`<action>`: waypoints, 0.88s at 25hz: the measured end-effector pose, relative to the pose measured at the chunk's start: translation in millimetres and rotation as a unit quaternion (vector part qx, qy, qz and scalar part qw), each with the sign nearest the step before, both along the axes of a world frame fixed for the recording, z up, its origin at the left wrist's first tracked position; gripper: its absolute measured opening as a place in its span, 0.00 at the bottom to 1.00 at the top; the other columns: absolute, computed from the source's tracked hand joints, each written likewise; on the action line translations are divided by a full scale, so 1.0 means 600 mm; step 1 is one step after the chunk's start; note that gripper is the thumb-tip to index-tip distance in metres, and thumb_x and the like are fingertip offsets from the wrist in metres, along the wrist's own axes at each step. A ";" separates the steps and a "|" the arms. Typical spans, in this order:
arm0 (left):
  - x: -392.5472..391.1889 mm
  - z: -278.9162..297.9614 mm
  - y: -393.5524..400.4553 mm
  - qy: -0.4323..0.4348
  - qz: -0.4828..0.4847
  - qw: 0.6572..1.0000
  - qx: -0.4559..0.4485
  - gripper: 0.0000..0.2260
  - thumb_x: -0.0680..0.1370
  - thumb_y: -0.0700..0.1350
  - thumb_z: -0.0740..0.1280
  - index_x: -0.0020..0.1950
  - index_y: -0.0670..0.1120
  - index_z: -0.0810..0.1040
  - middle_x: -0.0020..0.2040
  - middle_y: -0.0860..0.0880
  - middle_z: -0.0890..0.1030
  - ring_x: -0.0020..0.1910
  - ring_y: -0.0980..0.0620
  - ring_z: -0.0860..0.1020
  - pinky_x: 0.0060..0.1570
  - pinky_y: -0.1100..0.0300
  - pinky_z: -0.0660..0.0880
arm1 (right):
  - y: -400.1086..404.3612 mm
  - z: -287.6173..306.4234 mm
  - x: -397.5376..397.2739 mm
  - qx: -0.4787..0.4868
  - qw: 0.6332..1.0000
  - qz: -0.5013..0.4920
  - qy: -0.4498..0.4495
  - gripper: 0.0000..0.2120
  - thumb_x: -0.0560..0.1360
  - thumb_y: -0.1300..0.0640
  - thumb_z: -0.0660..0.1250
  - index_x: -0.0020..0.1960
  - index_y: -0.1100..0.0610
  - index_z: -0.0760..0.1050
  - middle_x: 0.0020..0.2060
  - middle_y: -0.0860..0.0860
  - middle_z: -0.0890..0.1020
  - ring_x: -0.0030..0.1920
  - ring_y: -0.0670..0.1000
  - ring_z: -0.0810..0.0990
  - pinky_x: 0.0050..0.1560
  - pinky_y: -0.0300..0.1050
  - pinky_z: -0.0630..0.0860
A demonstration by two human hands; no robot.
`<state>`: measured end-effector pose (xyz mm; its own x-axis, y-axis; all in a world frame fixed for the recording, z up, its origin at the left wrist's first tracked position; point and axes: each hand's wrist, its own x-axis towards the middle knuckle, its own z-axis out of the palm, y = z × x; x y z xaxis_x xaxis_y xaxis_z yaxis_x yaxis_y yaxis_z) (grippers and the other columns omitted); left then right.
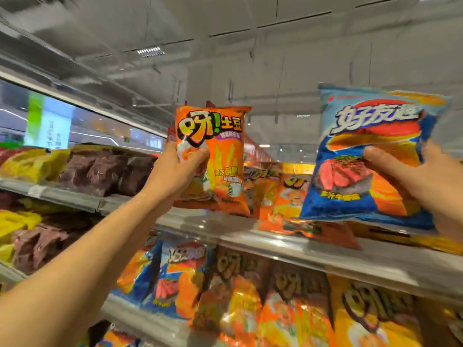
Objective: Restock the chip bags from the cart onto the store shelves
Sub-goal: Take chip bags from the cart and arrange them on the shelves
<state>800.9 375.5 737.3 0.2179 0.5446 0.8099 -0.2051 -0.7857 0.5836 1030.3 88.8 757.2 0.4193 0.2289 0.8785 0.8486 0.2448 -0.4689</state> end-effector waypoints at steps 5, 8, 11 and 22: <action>0.088 0.024 0.049 -0.027 -0.076 0.994 -0.071 0.17 0.78 0.50 0.72 0.63 0.47 0.75 0.55 0.48 0.84 0.53 0.51 0.83 0.57 0.49 0.80 | 0.047 0.006 0.037 -0.038 0.999 0.025 0.024 0.29 0.65 0.40 0.73 0.61 0.54 0.80 0.41 0.39 0.88 0.39 0.38 0.86 0.34 0.30 0.77; 0.140 0.022 0.067 0.024 -0.111 0.991 -0.069 0.12 0.78 0.49 0.72 0.61 0.51 0.76 0.52 0.49 0.84 0.52 0.50 0.82 0.54 0.52 0.79 | 0.077 0.009 0.035 -0.066 0.997 0.023 0.010 0.25 0.67 0.42 0.73 0.62 0.50 0.80 0.44 0.36 0.87 0.42 0.37 0.86 0.35 0.28 0.77; 0.180 -0.002 0.092 0.099 -0.148 0.980 -0.092 0.08 0.78 0.50 0.72 0.56 0.52 0.79 0.50 0.48 0.85 0.51 0.46 0.83 0.48 0.53 0.81 | 0.099 0.016 0.044 -0.075 0.997 0.009 0.028 0.29 0.64 0.38 0.75 0.63 0.47 0.79 0.47 0.40 0.88 0.46 0.43 0.87 0.48 0.43 0.82; 0.192 0.005 0.161 0.309 -0.270 0.905 -0.111 0.25 0.67 0.68 0.75 0.58 0.61 0.72 0.44 0.65 0.85 0.45 0.64 0.84 0.41 0.69 0.80 | 0.163 0.022 0.012 -0.105 0.991 0.022 0.075 0.23 0.64 0.36 0.75 0.58 0.40 0.80 0.49 0.44 0.88 0.46 0.48 0.88 0.48 0.49 0.80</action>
